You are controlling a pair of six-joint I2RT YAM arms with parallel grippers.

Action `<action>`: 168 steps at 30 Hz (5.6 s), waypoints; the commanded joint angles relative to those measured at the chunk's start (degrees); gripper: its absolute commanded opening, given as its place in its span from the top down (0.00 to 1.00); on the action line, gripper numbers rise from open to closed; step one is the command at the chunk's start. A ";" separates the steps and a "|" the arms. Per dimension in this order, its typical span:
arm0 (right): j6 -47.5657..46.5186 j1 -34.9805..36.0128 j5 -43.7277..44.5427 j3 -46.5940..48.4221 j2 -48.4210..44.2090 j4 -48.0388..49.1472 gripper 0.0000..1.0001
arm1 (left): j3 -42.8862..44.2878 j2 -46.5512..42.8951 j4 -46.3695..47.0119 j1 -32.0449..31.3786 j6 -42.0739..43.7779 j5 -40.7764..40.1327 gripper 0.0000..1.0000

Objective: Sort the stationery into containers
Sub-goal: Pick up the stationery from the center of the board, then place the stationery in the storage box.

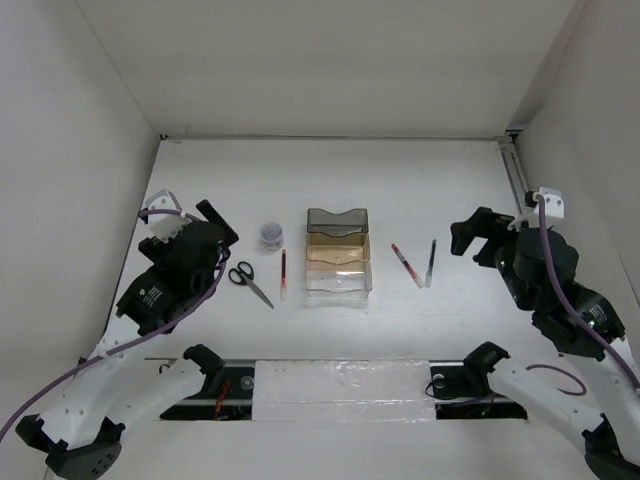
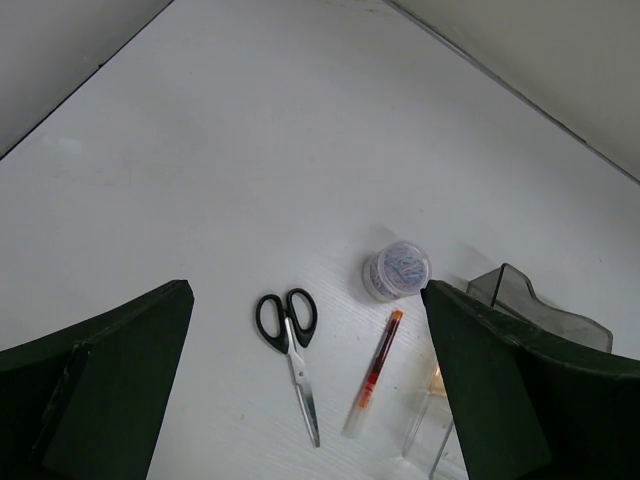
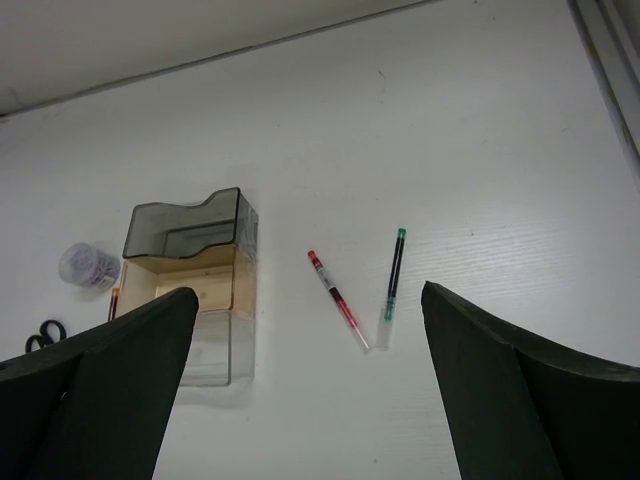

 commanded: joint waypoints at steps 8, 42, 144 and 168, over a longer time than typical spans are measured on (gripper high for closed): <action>-3.45 -0.16 -6.94 -1.47 -1.22 6.53 0.00 | -0.38 0.09 1.35 -0.09 0.49 -0.14 0.00; -3.20 -0.16 -33.92 -13.60 -5.44 16.02 0.00 | 7.78 48.85 24.55 8.08 -1.71 24.83 0.00; -3.20 0.37 -24.70 -10.61 -5.35 10.14 0.00 | 23.97 63.72 26.92 -3.25 7.78 35.99 1.00; -3.20 0.37 -24.70 -11.13 -4.82 10.67 0.00 | 22.91 67.06 28.15 -3.25 6.64 36.51 0.67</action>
